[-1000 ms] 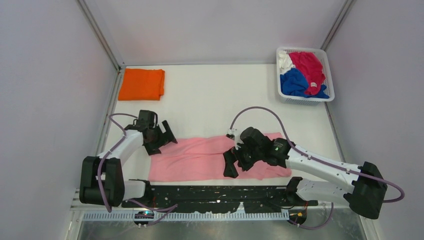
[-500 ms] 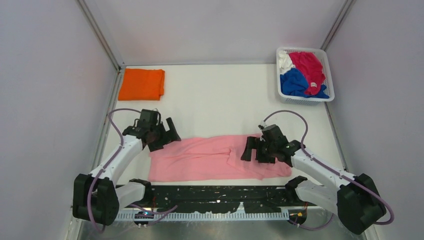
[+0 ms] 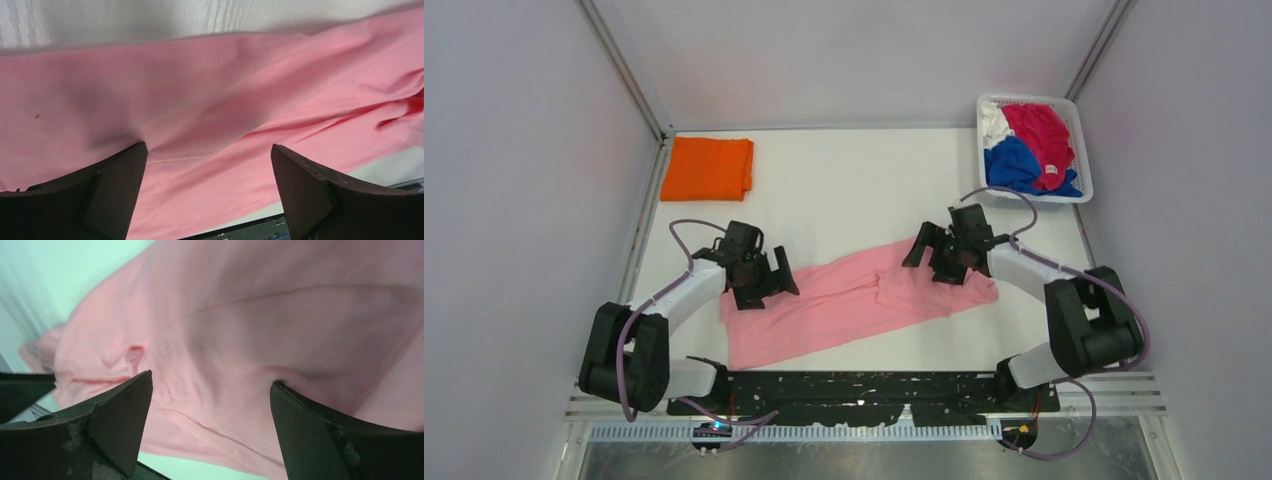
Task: Fold and stack the t-shirts
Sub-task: Rotate the tshirt 90 degrees
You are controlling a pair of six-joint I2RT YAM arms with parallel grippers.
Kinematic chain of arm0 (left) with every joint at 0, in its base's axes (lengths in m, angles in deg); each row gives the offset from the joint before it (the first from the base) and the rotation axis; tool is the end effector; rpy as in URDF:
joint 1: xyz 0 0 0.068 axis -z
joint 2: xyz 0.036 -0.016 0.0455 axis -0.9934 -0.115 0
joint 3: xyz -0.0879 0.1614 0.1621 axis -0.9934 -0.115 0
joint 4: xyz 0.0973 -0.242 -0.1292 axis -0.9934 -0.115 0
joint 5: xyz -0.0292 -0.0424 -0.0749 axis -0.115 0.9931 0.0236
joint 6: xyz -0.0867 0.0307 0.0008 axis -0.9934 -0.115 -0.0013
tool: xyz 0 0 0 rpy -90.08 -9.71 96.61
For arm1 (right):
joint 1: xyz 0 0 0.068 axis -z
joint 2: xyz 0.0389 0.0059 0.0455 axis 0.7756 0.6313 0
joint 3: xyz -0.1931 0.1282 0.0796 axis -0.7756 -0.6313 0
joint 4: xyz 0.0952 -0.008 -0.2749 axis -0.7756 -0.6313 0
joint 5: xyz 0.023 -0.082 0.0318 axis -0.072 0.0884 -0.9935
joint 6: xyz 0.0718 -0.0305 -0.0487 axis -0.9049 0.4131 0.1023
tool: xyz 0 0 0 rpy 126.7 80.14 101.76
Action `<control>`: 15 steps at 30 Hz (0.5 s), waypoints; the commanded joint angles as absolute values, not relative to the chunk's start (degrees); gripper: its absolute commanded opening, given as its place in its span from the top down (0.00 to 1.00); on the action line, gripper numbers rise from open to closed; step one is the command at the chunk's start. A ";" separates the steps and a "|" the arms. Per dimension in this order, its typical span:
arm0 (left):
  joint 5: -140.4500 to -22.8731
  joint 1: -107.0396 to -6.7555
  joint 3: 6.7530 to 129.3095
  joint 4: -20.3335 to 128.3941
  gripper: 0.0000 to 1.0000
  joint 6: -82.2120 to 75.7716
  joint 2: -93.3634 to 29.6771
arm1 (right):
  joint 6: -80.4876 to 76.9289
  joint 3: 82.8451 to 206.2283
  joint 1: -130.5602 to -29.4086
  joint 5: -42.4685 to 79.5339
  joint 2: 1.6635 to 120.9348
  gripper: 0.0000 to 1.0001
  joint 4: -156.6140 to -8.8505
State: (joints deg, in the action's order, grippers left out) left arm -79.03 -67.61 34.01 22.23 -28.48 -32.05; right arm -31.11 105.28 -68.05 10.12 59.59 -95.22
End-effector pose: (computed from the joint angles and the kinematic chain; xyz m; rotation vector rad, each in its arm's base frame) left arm 0.2630 -0.0904 0.0779 -0.4628 2.7890 -0.4946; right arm 0.2848 0.1120 0.0729 0.3239 2.6327 0.6968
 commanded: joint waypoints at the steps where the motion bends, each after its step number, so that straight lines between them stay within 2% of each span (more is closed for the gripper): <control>1: -80.06 -67.49 32.13 25.94 0.00 -28.25 -31.95 | -29.62 114.91 -65.76 18.65 72.18 0.05 -93.45; 7: -77.54 -65.55 27.40 30.83 0.00 -30.39 -32.06 | -28.83 136.59 -65.52 15.58 89.12 0.05 -98.22; 15: -75.55 -54.98 24.23 40.31 0.00 -39.87 -33.97 | -28.72 165.51 -65.69 12.76 107.83 0.04 -108.68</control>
State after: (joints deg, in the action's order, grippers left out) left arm -77.83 -60.55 28.29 36.05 -32.92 -29.89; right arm -29.53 156.14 -65.73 12.07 100.77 -102.45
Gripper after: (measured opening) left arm 0.994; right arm 0.953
